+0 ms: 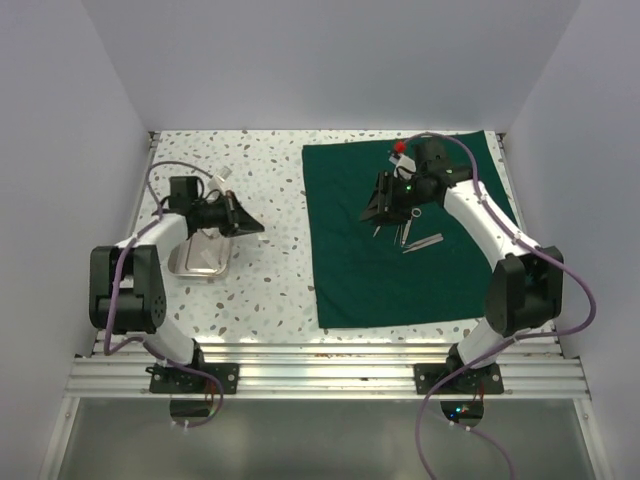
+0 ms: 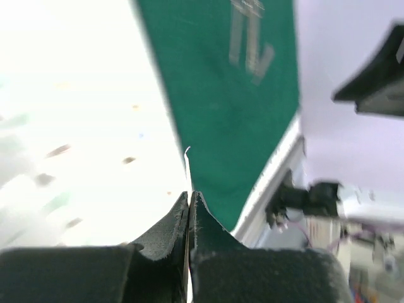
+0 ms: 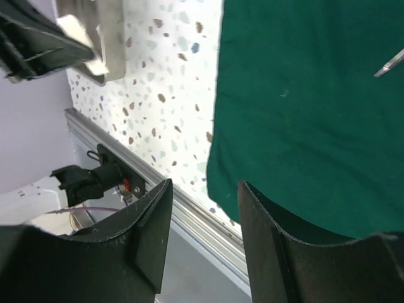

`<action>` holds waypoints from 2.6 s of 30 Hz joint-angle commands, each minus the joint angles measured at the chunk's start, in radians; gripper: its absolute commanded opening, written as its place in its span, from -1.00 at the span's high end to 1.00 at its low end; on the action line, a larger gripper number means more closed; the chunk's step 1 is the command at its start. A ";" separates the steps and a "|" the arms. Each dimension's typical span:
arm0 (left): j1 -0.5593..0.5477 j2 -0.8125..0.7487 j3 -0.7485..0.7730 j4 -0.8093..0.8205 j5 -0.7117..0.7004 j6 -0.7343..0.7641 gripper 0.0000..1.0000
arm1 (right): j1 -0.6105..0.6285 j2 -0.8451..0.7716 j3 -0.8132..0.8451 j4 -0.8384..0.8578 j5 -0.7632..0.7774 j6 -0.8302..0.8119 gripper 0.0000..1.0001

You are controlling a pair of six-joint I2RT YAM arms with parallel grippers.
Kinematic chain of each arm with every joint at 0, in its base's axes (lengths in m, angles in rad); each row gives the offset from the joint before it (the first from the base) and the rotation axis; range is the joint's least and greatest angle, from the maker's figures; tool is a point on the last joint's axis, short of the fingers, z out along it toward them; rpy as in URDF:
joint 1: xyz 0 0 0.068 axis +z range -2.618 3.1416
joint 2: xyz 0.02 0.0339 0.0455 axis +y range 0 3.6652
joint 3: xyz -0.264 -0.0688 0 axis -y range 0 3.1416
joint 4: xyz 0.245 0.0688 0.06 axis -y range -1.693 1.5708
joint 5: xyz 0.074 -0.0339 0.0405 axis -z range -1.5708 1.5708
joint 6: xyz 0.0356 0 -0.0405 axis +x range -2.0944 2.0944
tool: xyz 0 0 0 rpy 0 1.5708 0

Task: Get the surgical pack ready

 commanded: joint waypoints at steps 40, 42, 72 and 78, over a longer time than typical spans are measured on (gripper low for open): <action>0.207 -0.067 0.195 -0.535 -0.653 0.158 0.16 | -0.097 0.134 0.013 -0.086 0.525 0.139 0.06; 0.162 -0.067 0.206 -0.524 -0.652 0.160 0.12 | -0.105 0.140 0.023 -0.088 0.596 0.148 0.05; -0.030 -0.004 0.255 -0.446 -0.420 0.204 -0.04 | -0.190 0.356 0.031 -0.121 0.731 0.347 0.73; -0.031 0.007 0.261 -0.444 -0.400 0.198 -0.06 | -0.192 0.362 0.037 -0.120 0.728 0.330 0.80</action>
